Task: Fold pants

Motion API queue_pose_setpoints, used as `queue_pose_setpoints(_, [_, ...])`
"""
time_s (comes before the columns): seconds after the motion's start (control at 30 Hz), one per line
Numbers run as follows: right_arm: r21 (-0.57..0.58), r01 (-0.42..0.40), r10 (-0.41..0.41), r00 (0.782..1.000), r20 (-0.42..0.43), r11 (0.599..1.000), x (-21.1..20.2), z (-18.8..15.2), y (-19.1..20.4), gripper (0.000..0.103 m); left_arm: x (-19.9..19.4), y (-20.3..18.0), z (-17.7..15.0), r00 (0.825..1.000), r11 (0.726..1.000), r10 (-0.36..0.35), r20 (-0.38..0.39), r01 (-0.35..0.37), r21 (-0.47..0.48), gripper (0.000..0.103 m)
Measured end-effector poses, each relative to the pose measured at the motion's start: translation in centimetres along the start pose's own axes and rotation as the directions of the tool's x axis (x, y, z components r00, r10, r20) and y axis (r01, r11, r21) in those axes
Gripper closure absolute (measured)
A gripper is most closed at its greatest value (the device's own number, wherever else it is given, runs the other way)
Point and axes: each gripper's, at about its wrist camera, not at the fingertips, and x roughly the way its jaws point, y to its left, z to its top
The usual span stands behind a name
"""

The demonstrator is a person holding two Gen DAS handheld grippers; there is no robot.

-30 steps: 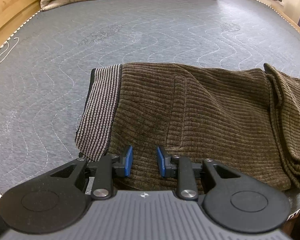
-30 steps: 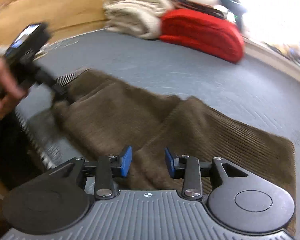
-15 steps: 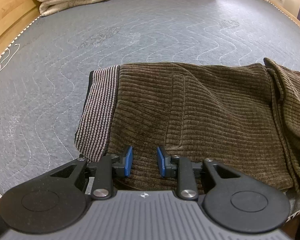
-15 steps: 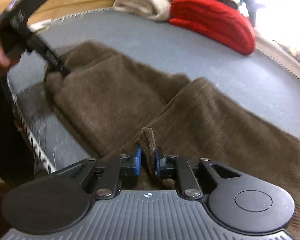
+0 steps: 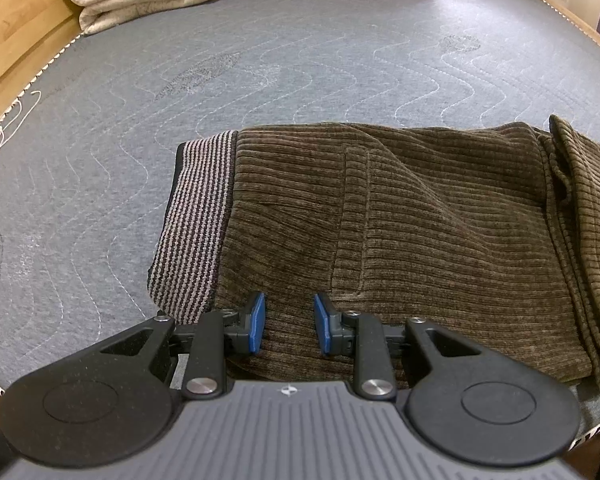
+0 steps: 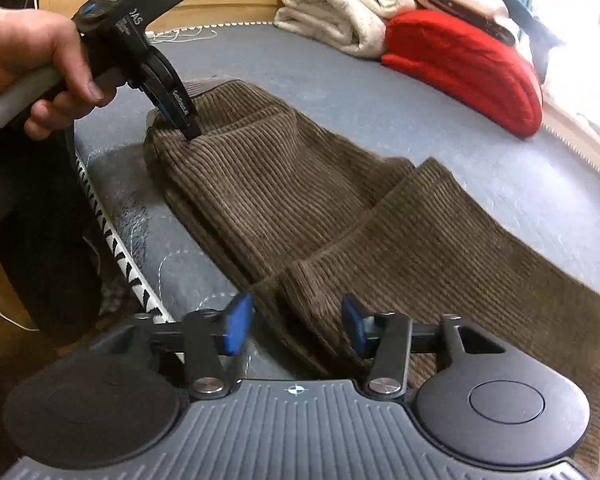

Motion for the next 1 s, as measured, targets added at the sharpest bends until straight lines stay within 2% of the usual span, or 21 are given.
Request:
queue_pose_setpoints(0.1, [-0.080,0.026,-0.028,0.999,-0.024,0.996,0.6,-0.3,0.7,0.052,-0.1,0.1,-0.1,1.000,1.000,-0.004,0.003,0.004,0.001,0.073])
queue_pose_setpoints(0.2, [-0.147,0.056,-0.062,0.997,-0.037,0.988,1.3,-0.1,1.2,0.071,-0.1,0.3,-0.2,1.000,1.000,-0.010,0.005,0.010,-0.001,0.073])
queue_pose_setpoints(0.23, [-0.114,0.052,-0.055,0.998,-0.018,0.992,0.9,0.4,0.6,0.076,-0.1,0.4,-0.2,1.000,1.000,-0.011,0.006,0.011,-0.001,0.073])
queue_pose_setpoints(0.3, [0.070,0.080,-0.086,0.993,0.082,0.994,-0.9,1.9,-2.0,0.077,-0.2,0.4,-0.2,1.000,1.000,-0.014,0.007,0.014,-0.002,0.073])
queue_pose_setpoints(0.33, [0.169,0.086,-0.113,0.982,0.151,0.982,-2.2,2.5,-3.6,0.077,-0.2,0.5,-0.2,1.000,1.000,-0.014,0.007,0.014,-0.003,0.073])
queue_pose_setpoints(0.4, [0.375,0.050,-0.175,0.935,0.308,0.926,-5.5,3.1,-6.6,0.077,-0.2,0.5,-0.2,1.000,1.000,-0.014,0.008,0.014,-0.001,0.073])
queue_pose_setpoints(0.43, [0.407,0.033,-0.189,0.918,0.349,0.913,-6.5,3.1,-7.2,0.077,-0.2,0.4,-0.2,1.000,1.000,-0.014,0.007,0.014,0.000,0.073])
queue_pose_setpoints(0.47, [0.388,0.014,-0.170,0.913,0.372,0.921,-7.0,3.1,-7.1,0.077,-0.2,0.4,-0.2,1.000,1.000,-0.012,0.006,0.012,0.000,0.073])
queue_pose_setpoints(0.53, [0.312,-0.017,-0.092,0.939,0.332,0.950,-6.1,3.0,-5.8,0.073,-0.1,0.2,-0.2,1.000,1.000,-0.007,0.003,0.007,0.000,0.073])
queue_pose_setpoints(0.6, [0.243,-0.070,0.017,0.977,0.213,0.967,-3.6,2.5,-3.9,0.069,-0.1,0.1,-0.1,1.000,1.000,-0.001,0.000,0.001,-0.003,0.073])
queue_pose_setpoints(0.67, [0.186,-0.046,0.037,0.998,0.052,0.981,-0.5,2.0,-2.3,0.068,-0.1,0.0,-0.1,1.000,1.000,0.004,-0.002,-0.004,-0.007,0.073])
queue_pose_setpoints(0.7, [0.185,-0.037,0.035,0.999,0.014,0.982,0.3,1.7,-2.1,0.068,-0.1,0.0,-0.1,1.000,1.000,0.005,-0.002,-0.005,-0.007,0.073])
queue_pose_setpoints(0.8, [0.244,-0.054,0.039,0.997,0.068,0.968,-0.5,1.8,-3.3,0.068,-0.2,0.3,-0.1,1.000,1.000,0.001,0.002,-0.001,-0.010,0.073])
queue_pose_setpoints(0.87, [0.294,-0.067,0.033,0.992,0.120,0.953,-1.9,1.8,-4.5,0.064,-0.2,0.4,-0.1,1.000,1.000,-0.001,0.005,0.001,-0.013,0.073])
queue_pose_setpoints(0.9, [0.313,-0.065,0.025,0.991,0.129,0.948,-2.3,1.6,-4.9,0.059,-0.3,0.4,-0.1,1.000,1.000,0.001,0.009,-0.001,-0.017,0.073])
queue_pose_setpoints(0.97, [0.312,-0.060,0.030,0.994,0.101,0.948,-2.2,1.0,-5.2,0.057,-0.8,0.5,0.1,0.999,1.000,0.011,0.031,-0.010,-0.030,0.071])
queue_pose_setpoints(1.0, [0.289,-0.078,0.065,0.996,0.053,0.954,-1.4,0.6,-4.9,0.058,-1.3,0.4,0.3,0.998,0.999,0.023,0.062,-0.021,-0.036,0.071])
